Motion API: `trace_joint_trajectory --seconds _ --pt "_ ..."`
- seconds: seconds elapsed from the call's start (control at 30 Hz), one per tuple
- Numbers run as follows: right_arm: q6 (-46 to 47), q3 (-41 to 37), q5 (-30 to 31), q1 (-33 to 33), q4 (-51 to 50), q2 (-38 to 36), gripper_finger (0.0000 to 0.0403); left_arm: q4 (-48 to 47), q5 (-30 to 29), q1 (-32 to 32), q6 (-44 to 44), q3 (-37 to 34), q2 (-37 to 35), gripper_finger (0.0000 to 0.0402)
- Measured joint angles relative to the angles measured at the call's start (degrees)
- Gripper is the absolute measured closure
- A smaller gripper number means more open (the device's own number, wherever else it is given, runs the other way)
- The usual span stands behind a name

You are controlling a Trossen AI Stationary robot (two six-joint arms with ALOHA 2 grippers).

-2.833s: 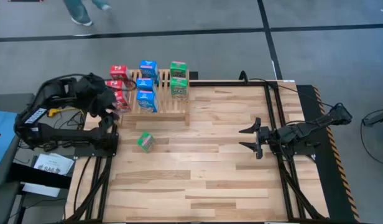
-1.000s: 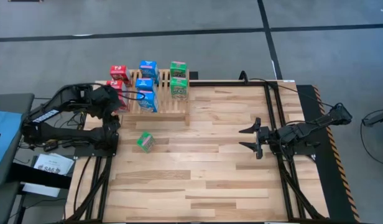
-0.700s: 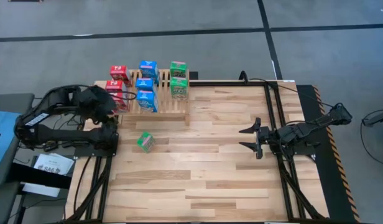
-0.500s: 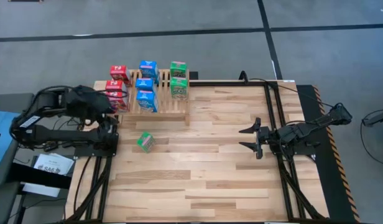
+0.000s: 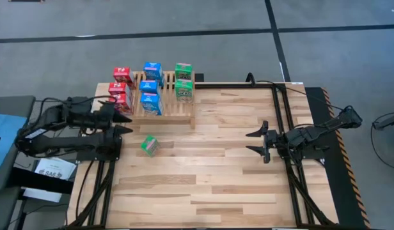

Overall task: Stack cereal on shelf
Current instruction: Put the green cereal box on the shelf aligned with the green cereal boxes

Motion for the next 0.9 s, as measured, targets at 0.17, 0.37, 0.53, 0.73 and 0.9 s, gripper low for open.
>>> trace_joint_trajectory --seconds 0.17,0.37,0.53,0.73,0.9 --pt "0.0 -0.01 0.01 0.0 0.01 -0.02 0.0126 8.82 2.66 0.0 0.0 -7.59 -4.55 0.0161" --pt "0.0 0.0 0.01 0.02 0.02 -0.02 0.0126 16.92 4.36 -0.04 -0.45 -14.72 -8.82 0.0161" --pt "0.0 -0.02 0.02 0.0 0.0 -0.02 0.0126 21.74 5.93 -0.04 -0.59 -19.76 -11.08 0.0161" --pt "0.0 0.0 0.02 0.02 0.02 0.0 0.0126 26.4 8.81 -1.45 -0.61 -23.6 -11.6 0.0161" --pt "0.0 -0.02 0.02 0.01 0.02 0.0 0.0126 30.44 8.32 -5.83 -0.67 -26.34 -11.62 0.0161"
